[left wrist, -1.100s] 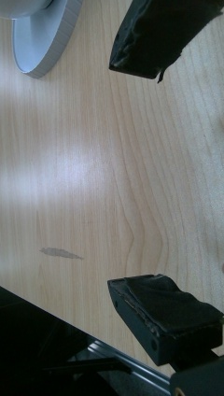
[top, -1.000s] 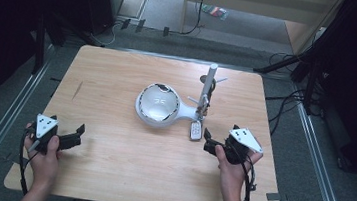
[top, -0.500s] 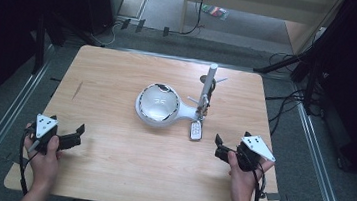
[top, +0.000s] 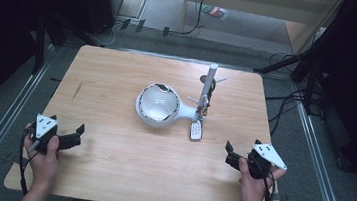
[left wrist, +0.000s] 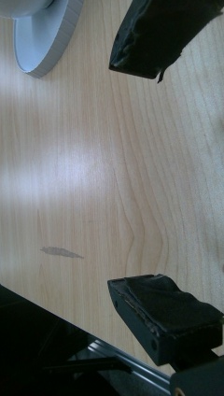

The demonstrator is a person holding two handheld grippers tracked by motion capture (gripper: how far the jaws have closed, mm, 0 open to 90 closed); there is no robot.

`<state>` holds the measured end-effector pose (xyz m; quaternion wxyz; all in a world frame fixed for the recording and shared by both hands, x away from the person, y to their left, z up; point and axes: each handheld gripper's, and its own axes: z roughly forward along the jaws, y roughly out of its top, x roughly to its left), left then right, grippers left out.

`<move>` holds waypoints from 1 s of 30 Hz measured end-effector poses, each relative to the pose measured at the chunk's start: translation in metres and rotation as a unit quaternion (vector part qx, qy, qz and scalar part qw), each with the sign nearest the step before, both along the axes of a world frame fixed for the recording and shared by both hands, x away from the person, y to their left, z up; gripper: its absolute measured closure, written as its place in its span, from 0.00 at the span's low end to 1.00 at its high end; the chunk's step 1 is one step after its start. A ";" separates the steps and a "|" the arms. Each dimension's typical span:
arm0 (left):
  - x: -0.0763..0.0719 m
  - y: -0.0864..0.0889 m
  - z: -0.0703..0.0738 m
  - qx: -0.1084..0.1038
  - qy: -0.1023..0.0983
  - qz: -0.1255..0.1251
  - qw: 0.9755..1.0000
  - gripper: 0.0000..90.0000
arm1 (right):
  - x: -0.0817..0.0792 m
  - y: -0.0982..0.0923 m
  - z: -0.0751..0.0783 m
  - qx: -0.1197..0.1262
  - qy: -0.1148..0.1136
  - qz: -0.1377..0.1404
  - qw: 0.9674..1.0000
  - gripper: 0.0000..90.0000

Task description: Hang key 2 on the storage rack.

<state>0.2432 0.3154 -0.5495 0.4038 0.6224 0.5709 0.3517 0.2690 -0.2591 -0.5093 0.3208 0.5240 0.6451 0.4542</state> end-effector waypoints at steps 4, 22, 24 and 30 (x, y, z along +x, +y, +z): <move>0.000 0.000 0.000 0.000 -0.001 0.000 1.000 0.00 | -0.004 -0.007 -0.002 -0.001 0.004 -0.005 1.000 0.00; -0.001 0.000 0.000 0.000 0.000 0.001 1.000 0.00 | -0.020 -0.040 -0.014 -0.004 0.022 -0.032 0.999 0.00; -0.001 0.000 0.000 -0.001 0.000 0.001 1.000 0.00 | -0.022 -0.044 -0.015 -0.004 0.023 -0.033 0.999 0.00; -0.001 0.000 0.000 -0.002 0.000 0.001 1.000 0.00 | -0.027 -0.054 -0.019 -0.007 0.028 -0.043 0.999 0.00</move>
